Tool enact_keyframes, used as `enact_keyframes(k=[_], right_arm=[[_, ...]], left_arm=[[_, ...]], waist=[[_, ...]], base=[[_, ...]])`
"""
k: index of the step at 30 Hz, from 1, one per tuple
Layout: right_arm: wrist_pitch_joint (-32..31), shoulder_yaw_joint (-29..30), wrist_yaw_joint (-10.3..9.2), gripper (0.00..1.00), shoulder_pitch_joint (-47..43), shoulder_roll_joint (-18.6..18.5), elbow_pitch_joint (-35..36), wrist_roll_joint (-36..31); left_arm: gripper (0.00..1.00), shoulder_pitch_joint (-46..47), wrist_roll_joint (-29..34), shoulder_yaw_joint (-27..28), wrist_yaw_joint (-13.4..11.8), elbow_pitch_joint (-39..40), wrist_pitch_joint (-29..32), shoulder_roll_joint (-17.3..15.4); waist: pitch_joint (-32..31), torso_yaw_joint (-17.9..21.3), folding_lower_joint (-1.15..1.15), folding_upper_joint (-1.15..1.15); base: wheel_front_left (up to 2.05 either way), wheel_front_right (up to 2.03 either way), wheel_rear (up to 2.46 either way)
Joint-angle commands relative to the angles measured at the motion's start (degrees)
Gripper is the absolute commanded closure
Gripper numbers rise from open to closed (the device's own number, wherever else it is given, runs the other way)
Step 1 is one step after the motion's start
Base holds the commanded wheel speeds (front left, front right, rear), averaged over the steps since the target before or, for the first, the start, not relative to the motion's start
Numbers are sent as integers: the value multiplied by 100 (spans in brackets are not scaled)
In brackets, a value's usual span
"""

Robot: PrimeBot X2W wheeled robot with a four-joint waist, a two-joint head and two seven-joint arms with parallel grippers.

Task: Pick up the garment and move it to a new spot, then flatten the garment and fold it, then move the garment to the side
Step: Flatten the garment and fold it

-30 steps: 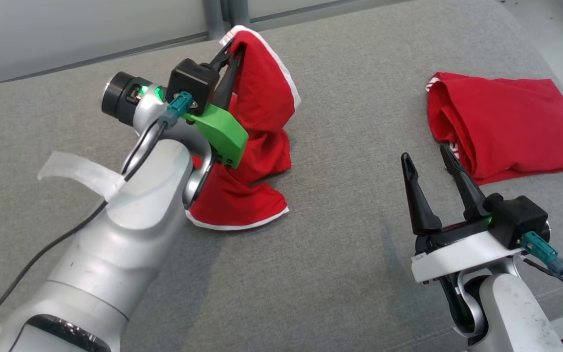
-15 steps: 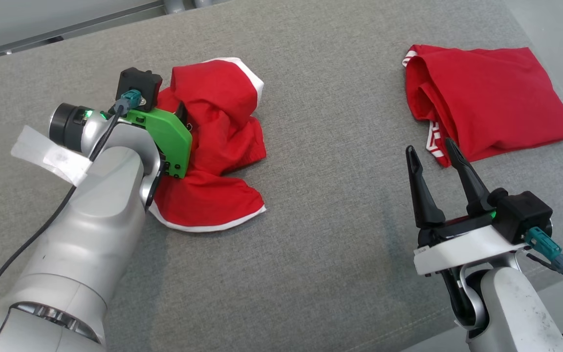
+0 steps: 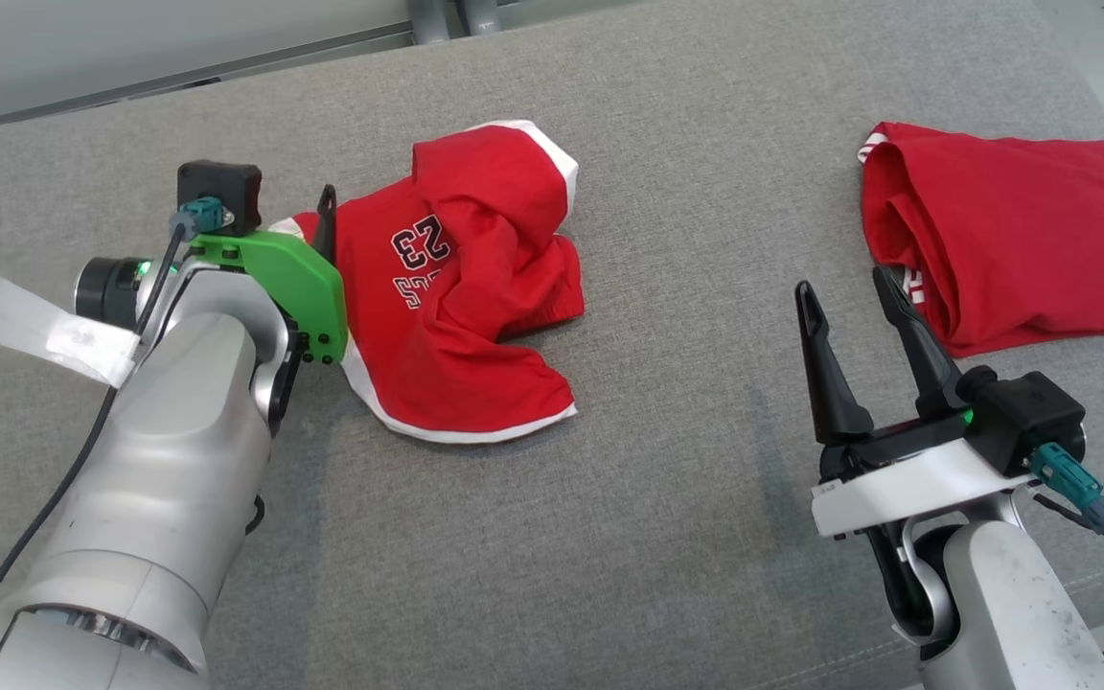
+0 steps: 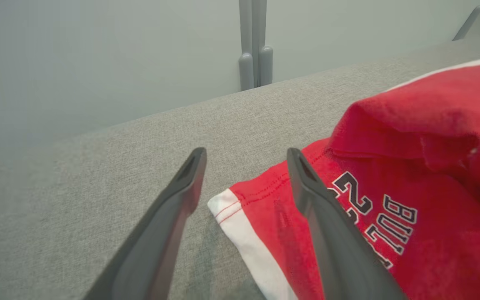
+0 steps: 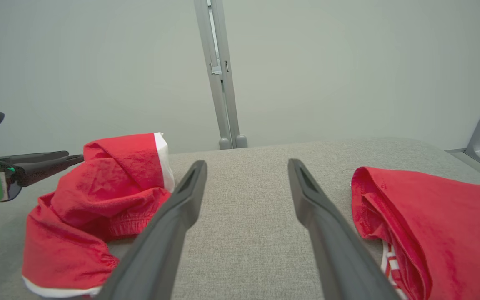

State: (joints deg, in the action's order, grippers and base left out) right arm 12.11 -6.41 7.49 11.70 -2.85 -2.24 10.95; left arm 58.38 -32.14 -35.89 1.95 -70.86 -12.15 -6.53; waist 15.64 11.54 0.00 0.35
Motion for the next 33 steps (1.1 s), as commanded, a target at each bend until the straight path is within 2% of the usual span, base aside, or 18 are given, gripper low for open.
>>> enact_keyframes(k=[1, 6, 12, 20, 21, 22, 23, 25, 26, 28, 33], right_arm=[[-19, -12, 0, 0, -57, -10, 32, -1], [-34, 9, -1, 0, -46, -10, 75, -44], [-54, -11, -1, 0, -27, -10, 112, -48], [-67, -11, 0, 0, -41, -9, 143, -71], [-68, -11, 0, 0, -42, -9, 148, -75], [-71, -14, 0, 0, -44, -9, 152, -79], [-75, -18, -1, 0, -45, -9, 155, -85], [-82, -32, 0, 0, -42, -9, 162, -90], [-82, -34, 0, 0, -42, -9, 166, -92], [-82, -21, 0, 0, -54, -9, 175, -102], [-83, 30, 0, 0, -87, -10, 182, -129]], left_arm=[[0, -106, -57, 27, 38, -57, 63, -30], [0, -165, -204, 112, 77, -129, 239, -62], [0, -244, -355, 222, -43, -223, 438, -219], [0, -326, -487, 264, -81, -263, 556, -343], [8, -347, -497, 274, -93, -266, 591, -351], [20, -376, -516, 284, -111, -271, 641, -357], [45, -409, -544, 294, -107, -276, 694, -371], [66, -458, -566, 291, -108, -278, 748, -388], [82, -491, -571, 280, -92, -282, 779, -377], [100, -555, -612, 300, -44, -290, 810, -328], [100, -590, -697, 350, 46, -267, 530, -228]], waist=[[-2, -8, 0, -35], [64, 59, 0, -35], [141, 253, 0, -35], [162, 400, 0, -35], [162, 408, 0, -35], [161, 415, 0, -35], [160, 423, 0, -35], [154, 435, 0, -35], [151, 435, 0, -35], [144, 420, 0, -35], [80, 299, 0, -35]], base=[[0, 0, 0], [0, 0, 0], [0, 0, 0], [0, 0, 0], [0, 0, 0], [0, 0, 0], [0, 0, 0], [0, 0, 0], [0, 0, 0], [0, 0, 0], [0, 0, 0]])
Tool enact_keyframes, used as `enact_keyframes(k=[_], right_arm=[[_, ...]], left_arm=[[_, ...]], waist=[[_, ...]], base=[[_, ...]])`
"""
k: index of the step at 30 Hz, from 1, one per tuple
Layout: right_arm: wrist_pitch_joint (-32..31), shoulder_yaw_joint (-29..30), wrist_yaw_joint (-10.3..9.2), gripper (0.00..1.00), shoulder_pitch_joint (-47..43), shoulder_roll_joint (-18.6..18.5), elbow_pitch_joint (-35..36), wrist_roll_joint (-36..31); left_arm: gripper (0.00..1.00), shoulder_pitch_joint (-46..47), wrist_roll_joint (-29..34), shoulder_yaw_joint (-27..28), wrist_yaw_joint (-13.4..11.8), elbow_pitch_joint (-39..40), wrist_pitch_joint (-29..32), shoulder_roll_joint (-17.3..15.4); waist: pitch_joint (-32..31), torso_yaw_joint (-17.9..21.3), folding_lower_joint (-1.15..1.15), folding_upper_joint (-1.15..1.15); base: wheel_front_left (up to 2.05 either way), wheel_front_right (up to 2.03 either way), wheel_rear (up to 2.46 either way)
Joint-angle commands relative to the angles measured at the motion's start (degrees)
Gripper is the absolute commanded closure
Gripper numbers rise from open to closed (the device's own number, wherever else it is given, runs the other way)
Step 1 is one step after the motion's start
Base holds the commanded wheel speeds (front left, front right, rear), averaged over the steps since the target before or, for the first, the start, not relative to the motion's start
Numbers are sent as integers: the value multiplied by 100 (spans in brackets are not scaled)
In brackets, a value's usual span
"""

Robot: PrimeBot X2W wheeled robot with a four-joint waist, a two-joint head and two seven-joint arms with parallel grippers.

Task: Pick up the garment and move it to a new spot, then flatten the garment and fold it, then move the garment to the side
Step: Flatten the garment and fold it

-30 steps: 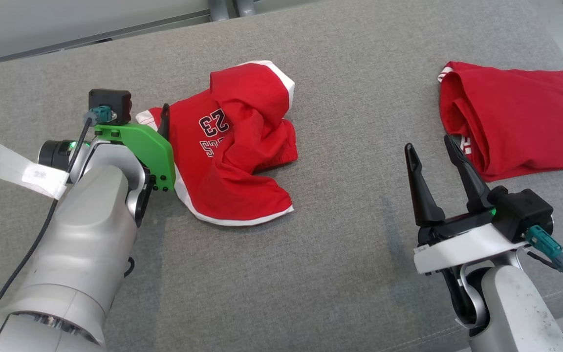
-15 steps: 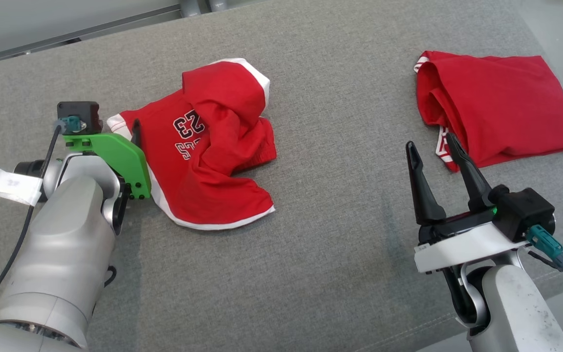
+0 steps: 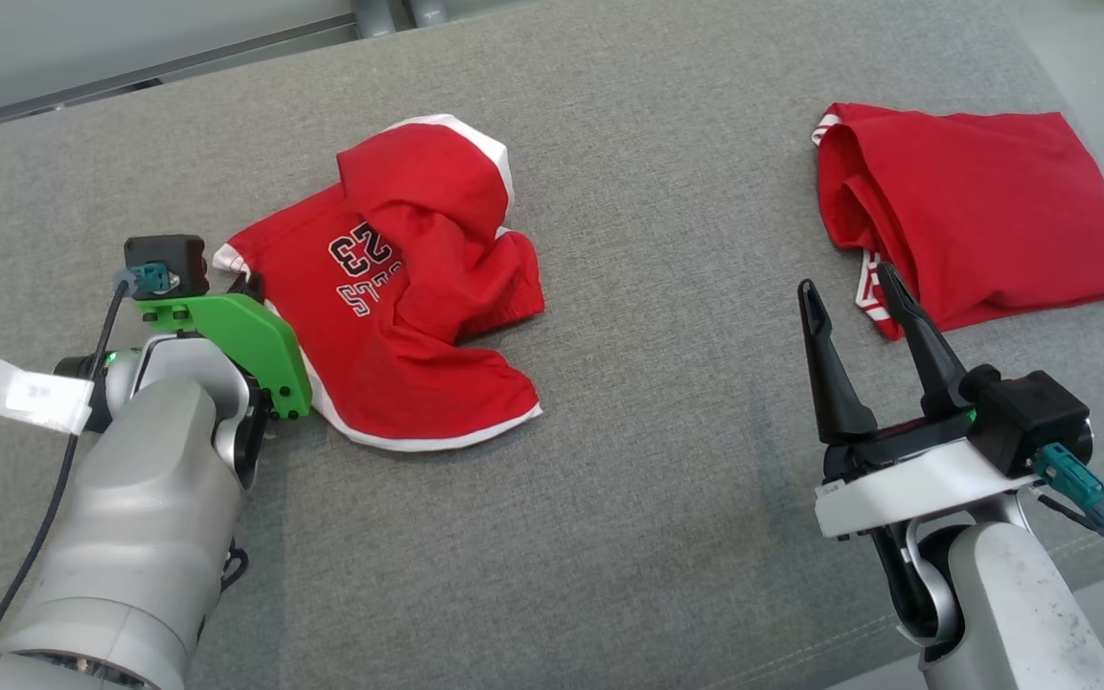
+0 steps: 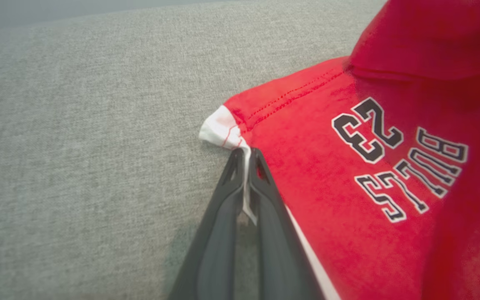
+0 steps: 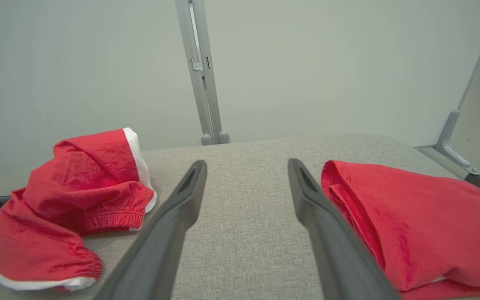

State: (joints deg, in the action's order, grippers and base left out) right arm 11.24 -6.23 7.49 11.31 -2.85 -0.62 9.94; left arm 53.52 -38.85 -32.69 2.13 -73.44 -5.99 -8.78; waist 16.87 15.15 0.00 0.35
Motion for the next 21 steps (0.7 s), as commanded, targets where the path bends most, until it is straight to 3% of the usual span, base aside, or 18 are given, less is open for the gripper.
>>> enact_keyframes(k=[1, 5, 11, 14, 21], right_arm=[[2, 25, 0, 0, -59, -10, 18, -34], [-17, 80, -1, 0, -163, -10, 17, -48], [-48, 160, 0, 0, -309, -10, 32, -67], [-63, 193, 0, 0, -331, -11, 59, -76], [-128, 292, 0, 0, -435, -11, 123, -114]], left_arm=[[100, -118, -44, 45, 25, 3, -180, 17], [100, -263, -238, 203, 67, 49, -561, 154], [100, -693, -227, 317, -86, 411, -903, 307], [100, -868, -181, 417, -241, 735, -929, 298], [100, -2107, 243, 919, -940, 2367, -918, 222]], waist=[[-72, -101, 0, -35], [-230, -328, 0, -35], [-472, -775, 0, -35], [-525, -921, 0, -35], [-654, -1318, 0, -35]], base=[[0, 0, 0], [0, 0, 0], [0, 0, 0], [0, 0, 0], [0, 0, 0]])
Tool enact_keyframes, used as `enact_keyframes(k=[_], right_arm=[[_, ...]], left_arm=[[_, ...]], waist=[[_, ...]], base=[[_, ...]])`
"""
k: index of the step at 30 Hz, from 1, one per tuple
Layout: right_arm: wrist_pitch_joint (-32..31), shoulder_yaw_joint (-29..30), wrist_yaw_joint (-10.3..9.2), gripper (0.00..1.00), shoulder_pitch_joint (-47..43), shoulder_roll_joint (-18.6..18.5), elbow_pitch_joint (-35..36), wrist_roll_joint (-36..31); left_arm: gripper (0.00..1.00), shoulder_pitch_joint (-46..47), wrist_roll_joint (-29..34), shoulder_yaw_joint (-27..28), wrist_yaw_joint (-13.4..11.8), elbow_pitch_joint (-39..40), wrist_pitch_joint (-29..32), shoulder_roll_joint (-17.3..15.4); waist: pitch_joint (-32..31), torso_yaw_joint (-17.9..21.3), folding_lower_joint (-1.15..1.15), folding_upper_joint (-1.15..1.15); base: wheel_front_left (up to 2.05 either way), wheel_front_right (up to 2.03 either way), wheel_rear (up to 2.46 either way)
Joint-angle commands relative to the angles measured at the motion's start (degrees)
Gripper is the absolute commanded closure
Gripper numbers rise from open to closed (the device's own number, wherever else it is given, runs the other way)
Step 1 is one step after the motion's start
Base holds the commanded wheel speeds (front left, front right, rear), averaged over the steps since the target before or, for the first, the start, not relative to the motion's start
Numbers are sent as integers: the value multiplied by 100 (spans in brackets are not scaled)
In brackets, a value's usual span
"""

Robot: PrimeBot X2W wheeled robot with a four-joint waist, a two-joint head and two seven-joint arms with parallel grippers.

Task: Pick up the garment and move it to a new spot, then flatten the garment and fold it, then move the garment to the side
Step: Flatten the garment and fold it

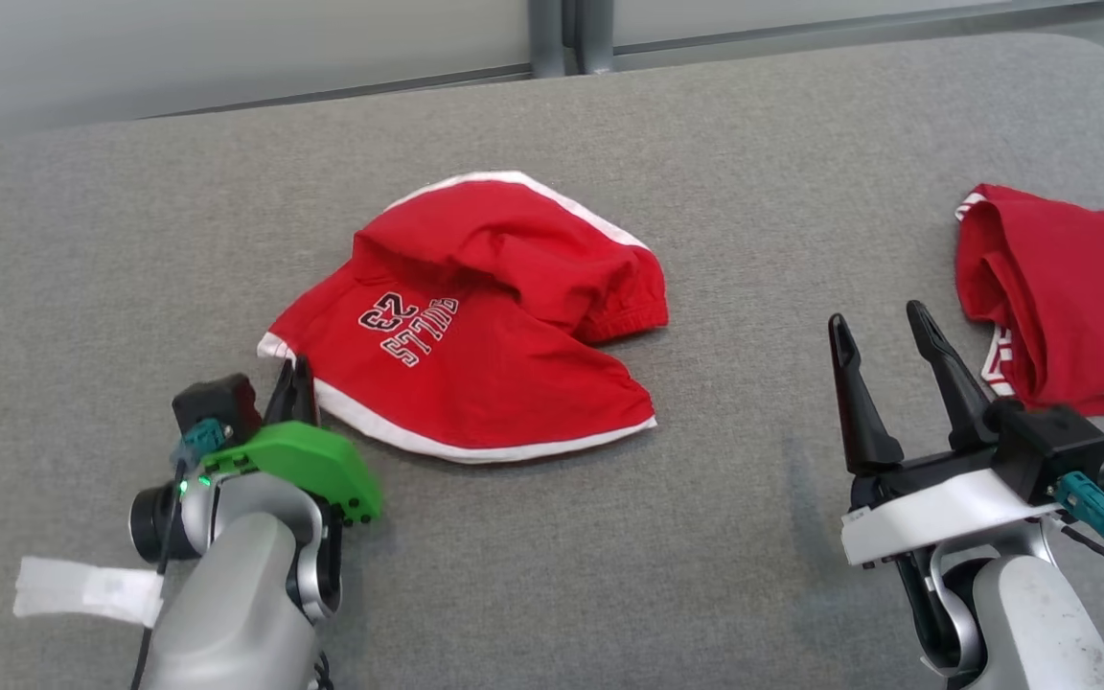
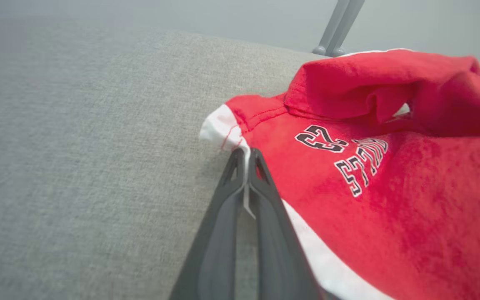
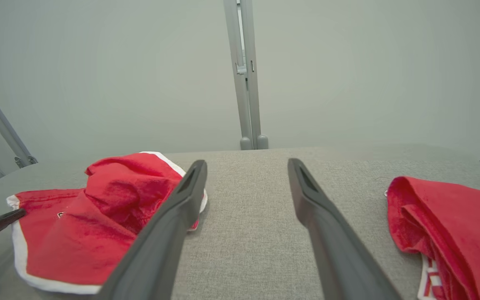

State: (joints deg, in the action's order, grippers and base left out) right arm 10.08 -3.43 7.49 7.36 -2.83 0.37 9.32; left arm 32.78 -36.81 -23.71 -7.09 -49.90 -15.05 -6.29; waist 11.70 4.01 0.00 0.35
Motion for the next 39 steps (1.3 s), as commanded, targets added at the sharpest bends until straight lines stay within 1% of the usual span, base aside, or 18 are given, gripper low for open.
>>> enact_keyframes(k=[1, 6, 10, 17, 19, 20, 22, 23, 24, 27, 29, 34, 37, 38, 39], right_arm=[[-15, 22, 0, 0, -56, -14, 30, -61], [-74, 61, 0, 0, -147, -14, 38, -107], [-143, 79, 0, 0, -210, -13, 41, -165], [-260, 69, -1, 0, -320, -14, 42, -206], [-275, 77, -1, 0, -355, -14, 50, -197], [-286, 82, -1, 0, -362, -14, 54, -199], [-294, 92, -1, 0, -360, -14, 61, -194], [-294, 99, -1, 0, -361, -14, 67, -193], [-288, 106, -1, 0, -363, -14, 70, -191], [-284, 130, -1, 0, -377, -14, 91, -180], [-272, 148, 0, 0, -389, -14, 102, -172], [-239, 191, 0, 0, -409, -14, 140, -145], [-215, 220, -1, 0, -425, -14, 137, -137], [-215, 220, -1, 0, -425, -14, 137, -137], [-203, 224, -1, 0, -411, -13, 128, -133]], left_arm=[[100, -232, 88, 66, -91, 205, -14, -11], [100, -1044, 228, 384, -412, 974, -14, 57], [100, -1510, 256, 612, -558, 1337, -15, 98], [100, -1815, 288, 918, -566, 1473, -15, 148], [100, -1880, 295, 993, -523, 1432, -15, 170], [98, -1899, 281, 1023, -504, 1397, -15, 180], [53, -1922, 298, 1078, -452, 1359, -15, 202], [9, -1943, 310, 1113, -423, 1354, -16, 211], [0, -1967, 318, 1147, -395, 1348, -15, 221], [0, -2055, 382, 1292, -321, 1457, -15, 235], [0, -2118, 564, 1389, -303, 1626, -16, 188], [0, -2389, 1035, 1679, -151, 2330, -13, 128], [0, -2557, 1407, 1771, -88, 2815, -8, 93], [0, -2557, 1407, 1771, -88, 2815, -8, 93], [0, -2619, 1506, 1781, -33, 2965, -8, 87]], waist=[[-157, -249, 0, -35], [-229, -394, 0, -35], [-288, -480, 0, -35], [-350, -542, 0, -35], [-359, -537, 0, -35], [-364, -531, 0, -35], [-376, -520, 0, -35], [-382, -517, 0, -35], [-387, -514, 0, -35], [-408, -516, 0, -35], [-422, -525, 0, -35], [-485, -578, 0, -35], [-568, -620, 0, -35], [-568, -620, 0, -35], [-594, -630, 0, -35]], base=[[0, 0, 0], [0, 0, 0], [0, 0, 0], [0, 0, 0], [0, 0, 0], [0, 0, 0], [0, 0, 0], [0, 0, 0], [0, 0, 0], [0, 0, 0], [0, 0, 0], [0, 0, 0], [0, 0, 0], [0, 0, 0], [0, 0, 0]])
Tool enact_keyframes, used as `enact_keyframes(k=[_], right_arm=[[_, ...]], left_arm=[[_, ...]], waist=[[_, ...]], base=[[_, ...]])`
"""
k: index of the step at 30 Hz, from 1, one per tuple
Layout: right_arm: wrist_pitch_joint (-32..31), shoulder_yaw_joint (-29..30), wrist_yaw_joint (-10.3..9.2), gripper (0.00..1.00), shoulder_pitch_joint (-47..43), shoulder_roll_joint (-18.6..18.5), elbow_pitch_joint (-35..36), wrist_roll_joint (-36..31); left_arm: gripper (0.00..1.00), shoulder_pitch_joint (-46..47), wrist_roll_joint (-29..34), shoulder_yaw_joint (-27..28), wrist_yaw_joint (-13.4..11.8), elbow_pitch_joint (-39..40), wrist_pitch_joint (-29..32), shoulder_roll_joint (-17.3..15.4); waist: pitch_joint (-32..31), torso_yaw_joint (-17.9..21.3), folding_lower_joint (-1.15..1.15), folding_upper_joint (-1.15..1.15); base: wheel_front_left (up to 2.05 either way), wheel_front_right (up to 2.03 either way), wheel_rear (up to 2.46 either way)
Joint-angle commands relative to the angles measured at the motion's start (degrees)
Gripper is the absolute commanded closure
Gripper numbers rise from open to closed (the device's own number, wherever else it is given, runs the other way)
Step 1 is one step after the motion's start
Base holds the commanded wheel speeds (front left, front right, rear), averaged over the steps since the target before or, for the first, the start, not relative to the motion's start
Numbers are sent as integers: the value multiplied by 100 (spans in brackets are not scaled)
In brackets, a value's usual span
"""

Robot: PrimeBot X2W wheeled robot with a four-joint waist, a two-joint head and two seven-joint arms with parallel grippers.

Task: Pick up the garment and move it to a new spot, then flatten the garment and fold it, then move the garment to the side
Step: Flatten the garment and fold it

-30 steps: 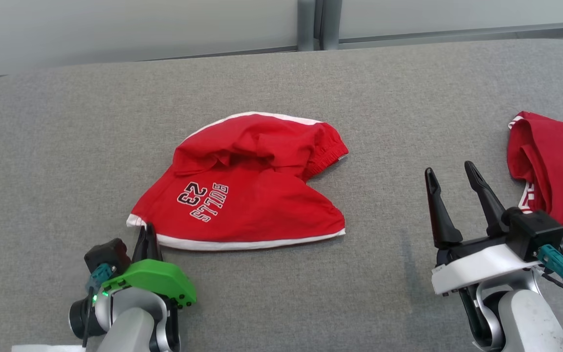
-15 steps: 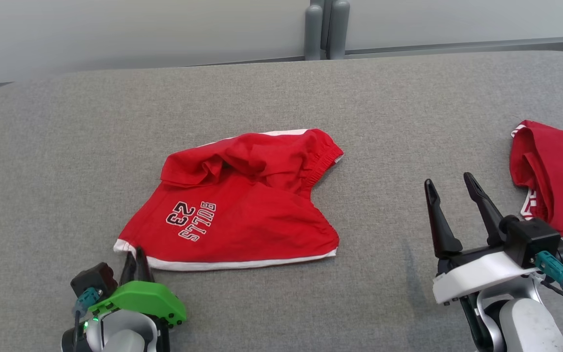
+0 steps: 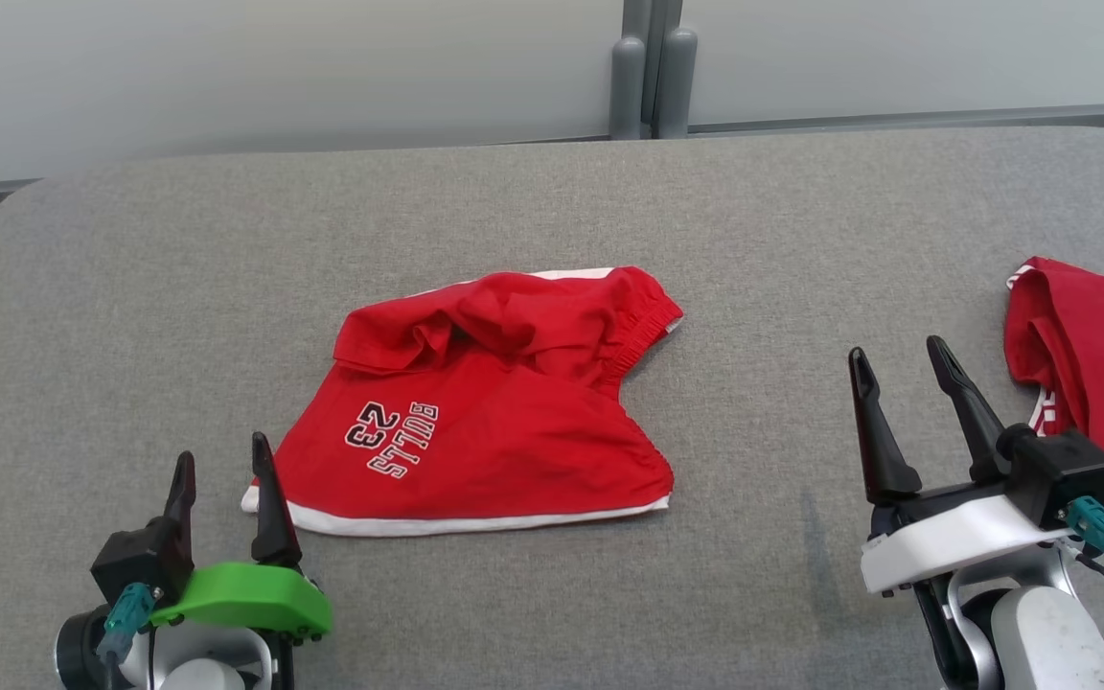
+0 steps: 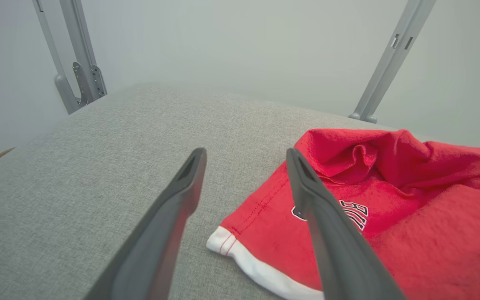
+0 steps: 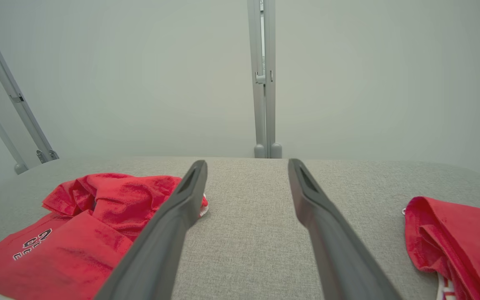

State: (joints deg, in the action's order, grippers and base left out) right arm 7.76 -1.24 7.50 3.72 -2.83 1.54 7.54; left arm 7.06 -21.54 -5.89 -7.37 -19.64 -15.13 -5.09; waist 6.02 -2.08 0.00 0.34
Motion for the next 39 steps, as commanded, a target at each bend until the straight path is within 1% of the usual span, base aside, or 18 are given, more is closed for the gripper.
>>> enact_keyframes(k=[1, 4, 12, 14, 17, 24, 39], right_arm=[[43, 11, -2, 0, -37, -14, -3, 44], [83, 27, -2, 0, -32, -14, -41, 56], [93, 24, -2, 0, -212, -14, -58, 110], [86, 20, -2, 0, -292, -14, -31, 111], [86, 27, -2, 0, -429, -14, 14, 137], [145, 8, -2, 0, -624, -14, -27, 240], [155, -64, -2, 0, -551, -14, -137, 194]], left_arm=[[0, -114, 57, 0, 41, 66, 1, -36], [0, -279, 245, -40, 228, 344, 1, -56], [0, -614, 366, -155, 532, 812, 1, -148], [0, -699, 401, -223, 568, 884, 27, -190], [0, -842, 434, -291, 566, 1021, 76, -221], [0, -1059, 438, -358, 468, 1313, 173, -226], [0, -1122, 384, -431, 424, 1308, 234, -284]], waist=[[-61, -32, 0, -34], [-175, -67, 0, -34], [-422, -120, 0, -34], [-480, -117, 0, -34], [-562, -112, 0, -34], [-648, -95, 0, -34], [-657, -131, 0, -34]], base=[[0, 0, 0], [0, 0, 0], [0, 0, 0], [0, 0, 0], [0, 0, 0], [0, 0, 0], [0, 0, 0]])
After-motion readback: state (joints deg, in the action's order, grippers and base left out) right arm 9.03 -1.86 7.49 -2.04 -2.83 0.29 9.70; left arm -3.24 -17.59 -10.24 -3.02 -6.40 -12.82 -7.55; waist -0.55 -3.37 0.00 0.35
